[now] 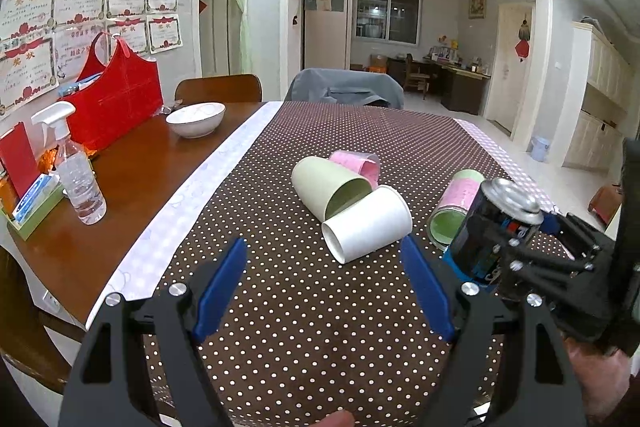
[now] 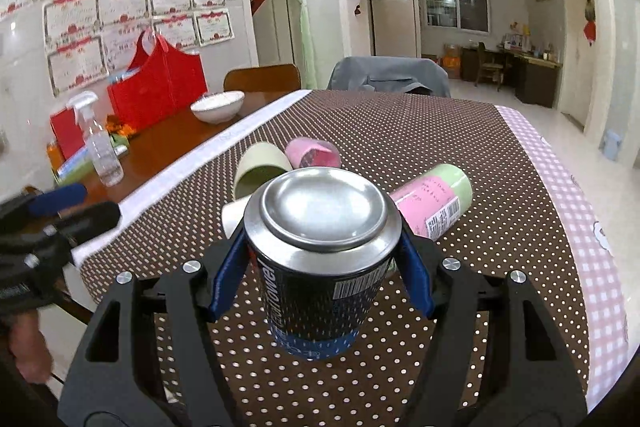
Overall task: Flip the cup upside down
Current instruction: 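Rotate the can with the right tool so its open end faces down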
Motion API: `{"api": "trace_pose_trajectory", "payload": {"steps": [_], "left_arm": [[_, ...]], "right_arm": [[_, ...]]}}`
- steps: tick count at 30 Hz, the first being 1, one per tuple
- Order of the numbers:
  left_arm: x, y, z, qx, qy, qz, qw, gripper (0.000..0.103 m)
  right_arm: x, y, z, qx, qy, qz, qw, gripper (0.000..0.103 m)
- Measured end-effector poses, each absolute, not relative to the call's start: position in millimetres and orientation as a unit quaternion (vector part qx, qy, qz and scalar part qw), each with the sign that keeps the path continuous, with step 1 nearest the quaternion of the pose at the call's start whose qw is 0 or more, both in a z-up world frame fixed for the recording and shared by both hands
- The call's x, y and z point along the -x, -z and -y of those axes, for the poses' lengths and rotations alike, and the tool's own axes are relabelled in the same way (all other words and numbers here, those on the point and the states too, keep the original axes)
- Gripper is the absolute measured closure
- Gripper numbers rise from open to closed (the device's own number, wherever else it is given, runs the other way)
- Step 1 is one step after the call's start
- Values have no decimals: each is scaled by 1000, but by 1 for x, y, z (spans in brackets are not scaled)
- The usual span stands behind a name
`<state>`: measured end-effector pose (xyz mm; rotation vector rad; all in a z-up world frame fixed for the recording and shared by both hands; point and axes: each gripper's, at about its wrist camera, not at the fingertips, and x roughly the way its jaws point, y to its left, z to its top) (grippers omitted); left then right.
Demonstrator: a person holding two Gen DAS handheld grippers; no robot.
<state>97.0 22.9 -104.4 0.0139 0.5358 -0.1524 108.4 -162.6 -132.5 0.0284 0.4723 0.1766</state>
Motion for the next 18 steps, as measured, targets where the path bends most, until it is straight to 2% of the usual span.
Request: {"api": "trace_pose_trajectory", "payload": {"steps": [13,14,15,16,17,18], "left_arm": [[-97,107,-22,-10,77,-270,960,25],[-97,107,-22,-10,77,-270,960,25],[-97,106,-22,-10,77,-269,960,25],[-96,106,-22,-11,77,-269,960,25],[-96,106,-22,-11,77,-268,960,25],[-96,104,-22,-11,77,-267,961,25]], "right_arm": [[-113,153,156,10,-91,-264,960,35],[-112,153,156,12,-90,-264,960,32],[-112,153,157,8,-91,-266,960,18],[-111,152,158,0,-96,-265,960,11],[-110,150,160,-8,-99,-262,960,6],[-109,149,161,-11,-99,-260,960,6]]}}
